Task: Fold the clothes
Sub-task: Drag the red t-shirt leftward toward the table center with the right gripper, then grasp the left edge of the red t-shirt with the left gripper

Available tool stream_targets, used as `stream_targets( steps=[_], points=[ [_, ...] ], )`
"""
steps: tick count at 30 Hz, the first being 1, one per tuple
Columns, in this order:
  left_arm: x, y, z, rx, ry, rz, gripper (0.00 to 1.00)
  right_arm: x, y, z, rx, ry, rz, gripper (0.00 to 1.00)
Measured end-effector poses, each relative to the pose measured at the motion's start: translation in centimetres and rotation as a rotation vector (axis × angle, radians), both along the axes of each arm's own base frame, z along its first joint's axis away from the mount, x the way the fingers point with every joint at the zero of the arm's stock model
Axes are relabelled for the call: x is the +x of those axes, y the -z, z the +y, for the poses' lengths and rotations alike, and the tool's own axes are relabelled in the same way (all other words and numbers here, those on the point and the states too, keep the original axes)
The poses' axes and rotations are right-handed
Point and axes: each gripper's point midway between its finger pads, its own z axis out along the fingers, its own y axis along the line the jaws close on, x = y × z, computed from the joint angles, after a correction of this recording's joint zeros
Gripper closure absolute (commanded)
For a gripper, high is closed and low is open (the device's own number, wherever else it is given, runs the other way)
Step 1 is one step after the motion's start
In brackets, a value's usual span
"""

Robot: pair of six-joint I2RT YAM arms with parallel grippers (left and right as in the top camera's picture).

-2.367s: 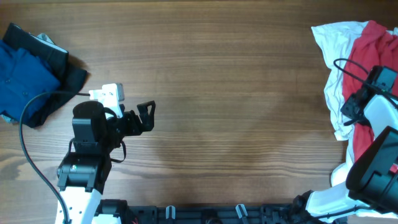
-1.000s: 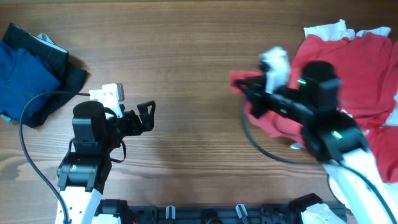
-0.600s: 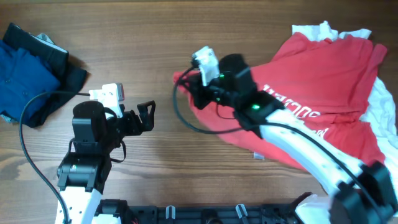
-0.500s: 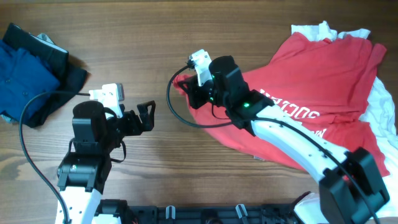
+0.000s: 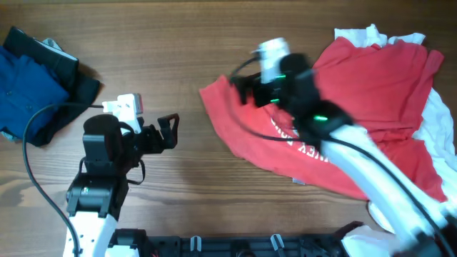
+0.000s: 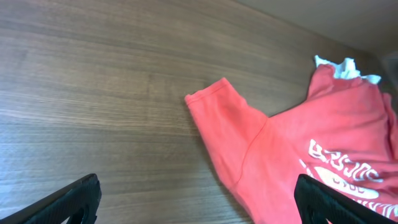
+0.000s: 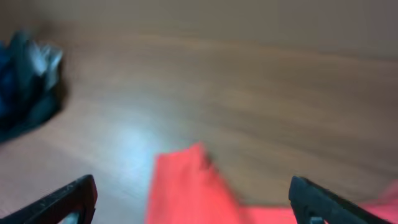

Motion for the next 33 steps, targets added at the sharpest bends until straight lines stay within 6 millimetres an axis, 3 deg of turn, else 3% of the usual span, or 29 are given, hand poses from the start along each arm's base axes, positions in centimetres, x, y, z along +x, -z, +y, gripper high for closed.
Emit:
stream_targets(
  steps=[3,5,7,10,14,17,21,24,25,29,31,32,33],
  points=[
    [0.8,0.4,-0.9,-0.019,0.019,0.010,0.00,-1.5,-3.4,-6.2,-0.008,0.141,-0.020,0.00],
    [1.8,1.7,-3.0,-0.048,0.063,0.044,0.00,-3.5,-4.9,-11.4,-0.024,0.267,-0.010,0.00],
    [2.3,2.5,-4.5,-0.073,0.085,0.069,0.00,-5.0,-4.4,-13.5,-0.044,0.315,0.043,0.00],
    [3.0,5.4,-6.8,-0.115,0.100,0.173,0.00,-7.1,-3.7,-16.3,-0.064,0.392,0.102,0.00],
    [2.5,11.4,-9.0,-0.158,0.067,0.384,0.00,-8.4,-3.8,-17.2,-0.070,0.416,0.117,0.00],
    [2.3,13.9,-10.6,-0.192,0.046,0.461,0.00,-8.5,-3.7,-17.2,-0.072,0.415,0.124,0.00],
    [2.1,15.4,-12.7,-0.241,0.029,0.511,0.03,-8.7,-3.4,-17.2,-0.076,0.415,0.136,0.01],
    [2.4,15.4,-14.7,-0.298,0.026,0.506,0.05,-8.9,-3.2,-17.2,-0.080,0.415,0.149,0.01],
    [2.6,15.4,-15.2,-0.312,0.027,0.501,0.10,-8.9,-3.1,-17.2,-0.081,0.415,0.153,0.00],
    [3.0,15.7,-16.9,-0.359,0.018,0.505,0.51,-9.1,-2.8,-17.2,-0.086,0.414,0.168,0.01],
    [2.9,16.4,-17.1,-0.365,0.003,0.523,0.78,-9.1,-2.7,-17.2,-0.086,0.414,0.169,0.01],
    [2.8,16.7,-17.1,-0.365,-0.003,0.528,0.96,-9.1,-2.7,-17.2,-0.087,0.414,0.171,0.00],
    [2.9,16.7,-17.0,-0.366,-0.013,0.526,0.96,-9.1,-2.7,-17.2,-0.087,0.414,0.171,0.00]
  ],
)
